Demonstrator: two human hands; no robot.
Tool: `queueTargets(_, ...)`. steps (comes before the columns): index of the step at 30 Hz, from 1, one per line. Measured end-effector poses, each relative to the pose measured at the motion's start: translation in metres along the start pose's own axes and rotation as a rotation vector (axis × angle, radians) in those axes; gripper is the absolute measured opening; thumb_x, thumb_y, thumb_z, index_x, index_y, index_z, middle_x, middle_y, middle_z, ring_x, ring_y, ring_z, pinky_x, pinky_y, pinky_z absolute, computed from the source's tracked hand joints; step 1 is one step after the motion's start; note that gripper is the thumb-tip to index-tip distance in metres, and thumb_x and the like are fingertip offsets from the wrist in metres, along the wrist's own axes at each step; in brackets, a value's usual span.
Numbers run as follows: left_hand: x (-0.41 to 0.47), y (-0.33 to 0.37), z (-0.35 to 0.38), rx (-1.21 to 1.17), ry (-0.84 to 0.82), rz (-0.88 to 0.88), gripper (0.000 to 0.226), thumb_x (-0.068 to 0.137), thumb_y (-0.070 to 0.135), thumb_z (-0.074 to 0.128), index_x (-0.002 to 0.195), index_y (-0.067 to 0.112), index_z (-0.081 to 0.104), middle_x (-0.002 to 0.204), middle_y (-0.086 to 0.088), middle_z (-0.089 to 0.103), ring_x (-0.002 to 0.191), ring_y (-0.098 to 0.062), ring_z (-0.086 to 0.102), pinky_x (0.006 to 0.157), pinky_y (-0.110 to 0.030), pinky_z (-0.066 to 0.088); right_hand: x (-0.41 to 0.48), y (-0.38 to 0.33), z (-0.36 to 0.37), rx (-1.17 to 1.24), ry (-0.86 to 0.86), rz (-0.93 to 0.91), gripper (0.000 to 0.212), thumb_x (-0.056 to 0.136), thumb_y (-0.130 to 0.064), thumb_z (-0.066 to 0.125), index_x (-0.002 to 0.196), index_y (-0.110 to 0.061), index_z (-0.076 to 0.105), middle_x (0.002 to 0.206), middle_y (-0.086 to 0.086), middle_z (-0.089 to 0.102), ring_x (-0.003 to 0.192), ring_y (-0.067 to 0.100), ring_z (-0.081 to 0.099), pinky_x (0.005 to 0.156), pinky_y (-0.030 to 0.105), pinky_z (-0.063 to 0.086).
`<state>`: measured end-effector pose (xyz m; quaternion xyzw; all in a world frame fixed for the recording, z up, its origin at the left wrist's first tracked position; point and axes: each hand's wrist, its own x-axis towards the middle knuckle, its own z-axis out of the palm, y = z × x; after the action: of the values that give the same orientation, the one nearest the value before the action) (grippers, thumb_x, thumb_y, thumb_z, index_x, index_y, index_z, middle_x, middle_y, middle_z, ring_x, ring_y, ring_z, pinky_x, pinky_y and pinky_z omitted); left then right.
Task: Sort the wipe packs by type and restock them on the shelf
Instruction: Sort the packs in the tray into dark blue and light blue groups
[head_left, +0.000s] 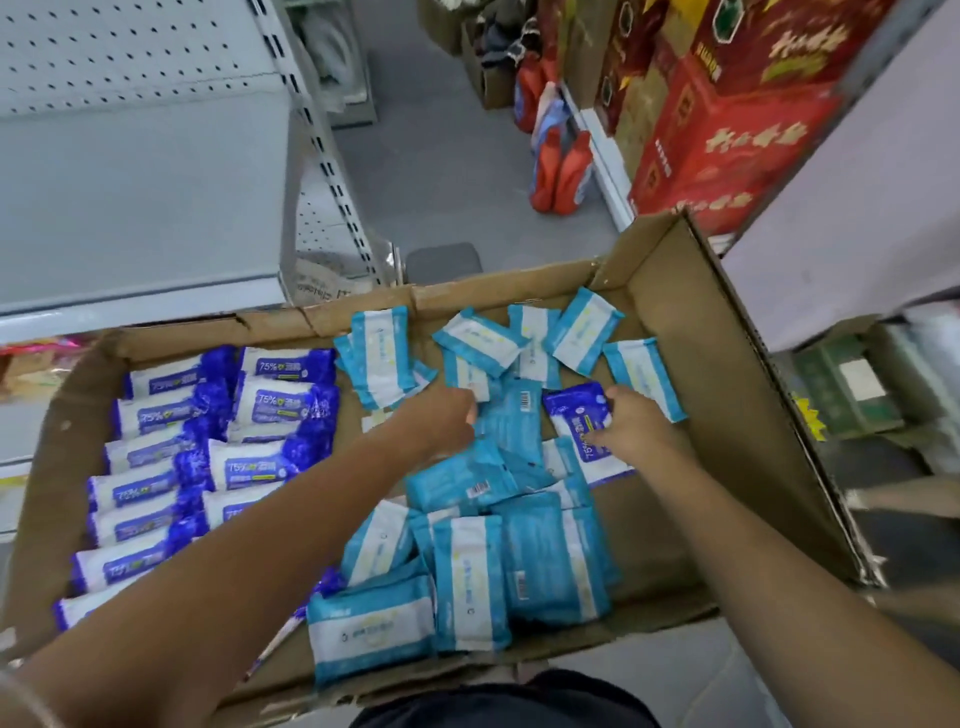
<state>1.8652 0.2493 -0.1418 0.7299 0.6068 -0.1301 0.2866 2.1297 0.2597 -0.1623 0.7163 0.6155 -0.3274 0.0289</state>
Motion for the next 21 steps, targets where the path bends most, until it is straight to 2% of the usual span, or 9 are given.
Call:
queueTargets(3, -0.019, -0.024, 0.008, -0.004, -0.242, -0.034, 0.032, 0.093, 0.032, 0.064, 0.12, 0.015, 0.063, 0.118, -0.004, 0.066, 0.107, -0.023, 0.061, 0.09, -0.034, 0.049, 0.009, 0.001, -0.006, -0.019, -0.071, -0.022, 0.046, 0.077, -0.023, 0.082, 0.115, -0.01, 0.06, 0.117, 0.012, 0.064, 0.109, 0.031, 0.062, 0.075, 0.028, 0.042)
queueTargets(5, -0.036, -0.028, 0.017, -0.1, -0.323, -0.006, 0.046, 0.086, 0.046, 0.073, 0.122, 0.02, 0.06, 0.108, 0.006, 0.065, 0.098, -0.016, 0.06, 0.084, -0.029, 0.046, 0.012, -0.002, -0.011, 0.016, -0.068, -0.062, 0.039, 0.081, -0.017, 0.077, 0.115, -0.01, 0.06, 0.119, 0.013, 0.063, 0.106, 0.03, 0.061, 0.072, 0.028, 0.04)
queueTargets(8, -0.051, -0.019, 0.041, -0.144, -0.22, 0.081, 0.042, 0.085, 0.047, 0.072, 0.116, 0.022, 0.059, 0.103, 0.008, 0.063, 0.095, -0.019, 0.06, 0.081, -0.031, 0.046, 0.016, -0.01, -0.022, 0.087, -0.023, -0.097, 0.024, 0.083, -0.009, 0.072, 0.104, -0.012, 0.06, 0.113, 0.014, 0.065, 0.091, 0.024, 0.056, 0.061, 0.028, 0.034)
queueTargets(10, -0.055, -0.01, 0.05, -0.21, -0.153, 0.124, 0.041, 0.088, 0.042, 0.07, 0.122, 0.022, 0.058, 0.108, 0.007, 0.062, 0.098, -0.017, 0.059, 0.081, -0.03, 0.045, 0.017, -0.016, -0.03, 0.096, -0.001, -0.12, 0.031, 0.084, -0.007, 0.072, 0.114, -0.007, 0.062, 0.115, 0.013, 0.064, 0.095, 0.026, 0.057, 0.068, 0.027, 0.033)
queueTargets(13, -0.058, -0.004, 0.049, -0.366, -0.168, 0.124, 0.052, 0.084, 0.036, 0.077, 0.129, 0.025, 0.055, 0.119, 0.006, 0.064, 0.107, -0.015, 0.061, 0.092, -0.031, 0.049, 0.017, -0.022, -0.038, 0.097, 0.024, -0.141, 0.038, 0.084, -0.008, 0.073, 0.121, -0.005, 0.062, 0.118, 0.014, 0.064, 0.109, 0.032, 0.061, 0.073, 0.025, 0.034)
queueTargets(16, -0.06, -0.001, 0.043, -0.417, -0.151, 0.111, 0.048, 0.084, 0.033, 0.079, 0.126, 0.022, 0.058, 0.118, 0.001, 0.066, 0.107, -0.017, 0.063, 0.096, -0.036, 0.051, 0.011, -0.027, -0.045, 0.153, 0.042, -0.124, 0.039, 0.086, -0.007, 0.073, 0.122, -0.006, 0.059, 0.115, 0.012, 0.064, 0.107, 0.033, 0.063, 0.075, 0.029, 0.042)
queueTargets(18, -0.06, 0.005, 0.037, -0.388, -0.143, 0.133, 0.047, 0.084, 0.035, 0.078, 0.125, 0.024, 0.058, 0.113, 0.003, 0.066, 0.103, -0.017, 0.062, 0.091, -0.035, 0.052, 0.007, -0.026, -0.049, 0.188, 0.06, -0.111, 0.038, 0.085, -0.006, 0.074, 0.12, -0.007, 0.06, 0.117, 0.015, 0.066, 0.104, 0.034, 0.065, 0.079, 0.033, 0.048)
queueTargets(20, -0.058, 0.017, 0.026, -0.394, -0.14, 0.179, 0.041, 0.085, 0.032, 0.077, 0.121, 0.02, 0.06, 0.104, 0.006, 0.064, 0.097, -0.014, 0.06, 0.08, -0.025, 0.05, 0.005, -0.024, -0.055, 0.199, 0.099, -0.114, 0.036, 0.083, -0.008, 0.075, 0.116, -0.01, 0.061, 0.116, 0.015, 0.068, 0.1, 0.035, 0.067, 0.084, 0.038, 0.053)
queueTargets(21, -0.055, 0.025, 0.019, -0.397, -0.117, 0.192, 0.038, 0.086, 0.03, 0.077, 0.119, 0.018, 0.061, 0.104, 0.006, 0.063, 0.096, -0.014, 0.059, 0.079, -0.025, 0.048, 0.004, -0.022, -0.058, 0.207, 0.12, -0.117, 0.037, 0.082, -0.009, 0.076, 0.116, -0.011, 0.061, 0.116, 0.014, 0.068, 0.1, 0.034, 0.067, 0.087, 0.04, 0.054)
